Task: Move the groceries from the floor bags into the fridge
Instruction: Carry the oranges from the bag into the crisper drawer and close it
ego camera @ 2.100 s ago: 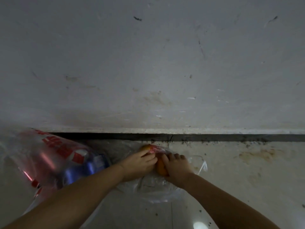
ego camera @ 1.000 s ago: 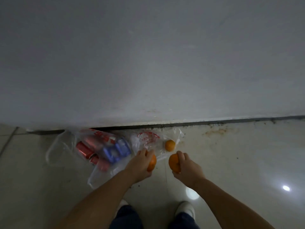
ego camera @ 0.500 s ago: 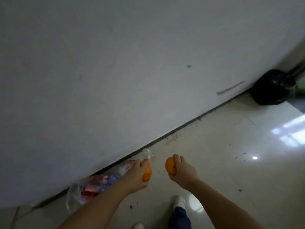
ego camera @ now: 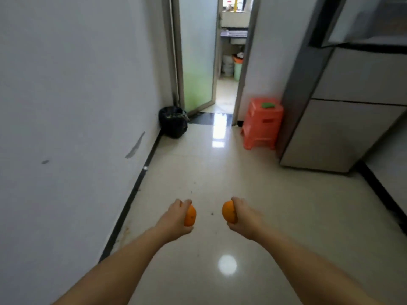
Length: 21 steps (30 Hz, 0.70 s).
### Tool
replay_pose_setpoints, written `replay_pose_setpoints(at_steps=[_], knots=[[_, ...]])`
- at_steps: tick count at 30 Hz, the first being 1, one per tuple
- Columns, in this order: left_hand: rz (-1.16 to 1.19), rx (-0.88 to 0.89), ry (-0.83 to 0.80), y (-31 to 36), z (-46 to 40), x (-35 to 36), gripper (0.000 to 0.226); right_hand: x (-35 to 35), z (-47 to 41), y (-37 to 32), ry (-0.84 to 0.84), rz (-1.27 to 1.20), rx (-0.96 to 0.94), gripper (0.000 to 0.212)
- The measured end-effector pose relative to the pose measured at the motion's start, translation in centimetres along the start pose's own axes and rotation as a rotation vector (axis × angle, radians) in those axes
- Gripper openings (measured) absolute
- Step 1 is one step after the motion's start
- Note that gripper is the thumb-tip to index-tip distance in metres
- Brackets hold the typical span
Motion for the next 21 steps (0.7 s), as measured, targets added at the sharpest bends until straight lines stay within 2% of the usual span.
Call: replay_pose_setpoints(at_steps=[11,16,21], knots=[[-0.192,0.499,-0.077,40.5,-8.1,8.5,0.079,-9.7,18.7,33.1,0.182,-0.085,0.362,0.071],[-0.308,0.602,-0.085,50.8,-11.3,10.8,0.082,-13.0,21.6,42.4,0.243,-0.08,0.438,0.067],[-0.325,0.626,-0.06,57.6,-17.2,9.7,0.077,-16.9,19.4,48.7,0.288,-0.067,0.444,0.068]])
Point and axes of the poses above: each hand's wrist, its own z-axis away from the middle knuckle, its own x-axis out of the palm, y = z × x, the point moved 2 cm from there along -z, towards the middle knuckle, and after that the axes turned 9 degrees about -y, right-handed, at the moved point
